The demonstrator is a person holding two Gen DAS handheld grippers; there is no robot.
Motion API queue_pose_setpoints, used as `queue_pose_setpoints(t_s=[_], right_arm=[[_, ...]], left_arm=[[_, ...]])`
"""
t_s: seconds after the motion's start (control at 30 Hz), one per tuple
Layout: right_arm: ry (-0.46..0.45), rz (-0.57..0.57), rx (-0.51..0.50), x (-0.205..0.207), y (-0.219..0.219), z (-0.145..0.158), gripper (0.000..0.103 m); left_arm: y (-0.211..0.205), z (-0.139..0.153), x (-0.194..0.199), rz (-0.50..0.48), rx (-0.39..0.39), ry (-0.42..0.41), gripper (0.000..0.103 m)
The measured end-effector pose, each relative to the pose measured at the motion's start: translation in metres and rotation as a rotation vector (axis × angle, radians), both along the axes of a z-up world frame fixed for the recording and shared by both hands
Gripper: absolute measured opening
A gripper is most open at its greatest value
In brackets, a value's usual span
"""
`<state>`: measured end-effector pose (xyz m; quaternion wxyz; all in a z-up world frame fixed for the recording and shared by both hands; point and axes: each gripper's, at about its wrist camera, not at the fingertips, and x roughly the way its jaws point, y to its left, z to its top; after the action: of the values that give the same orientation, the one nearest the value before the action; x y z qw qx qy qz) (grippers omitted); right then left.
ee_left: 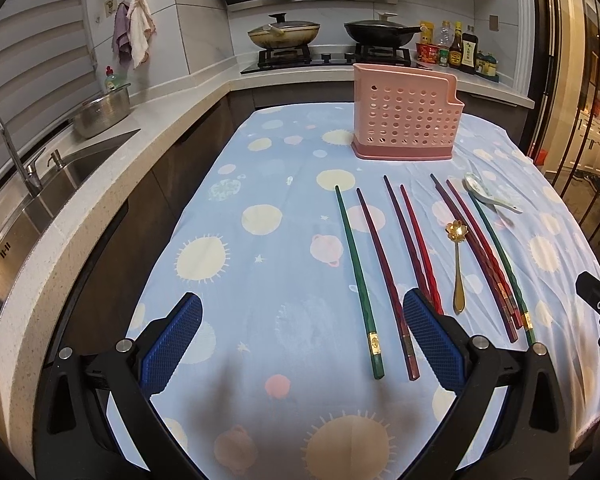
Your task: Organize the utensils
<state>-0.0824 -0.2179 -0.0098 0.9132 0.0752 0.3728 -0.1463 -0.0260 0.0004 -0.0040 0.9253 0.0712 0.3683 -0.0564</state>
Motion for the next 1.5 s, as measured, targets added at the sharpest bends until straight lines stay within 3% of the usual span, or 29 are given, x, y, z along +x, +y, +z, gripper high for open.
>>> queue_pose_setpoints(t_s=[1.5], right_arm=[[0.019, -0.005, 0.014, -0.0009, -0.0064, -0.0036, 0.097]], left_arm=[[-0.0054, -0.0083, 0.0009, -0.030, -0.015, 0.028, 0.096]])
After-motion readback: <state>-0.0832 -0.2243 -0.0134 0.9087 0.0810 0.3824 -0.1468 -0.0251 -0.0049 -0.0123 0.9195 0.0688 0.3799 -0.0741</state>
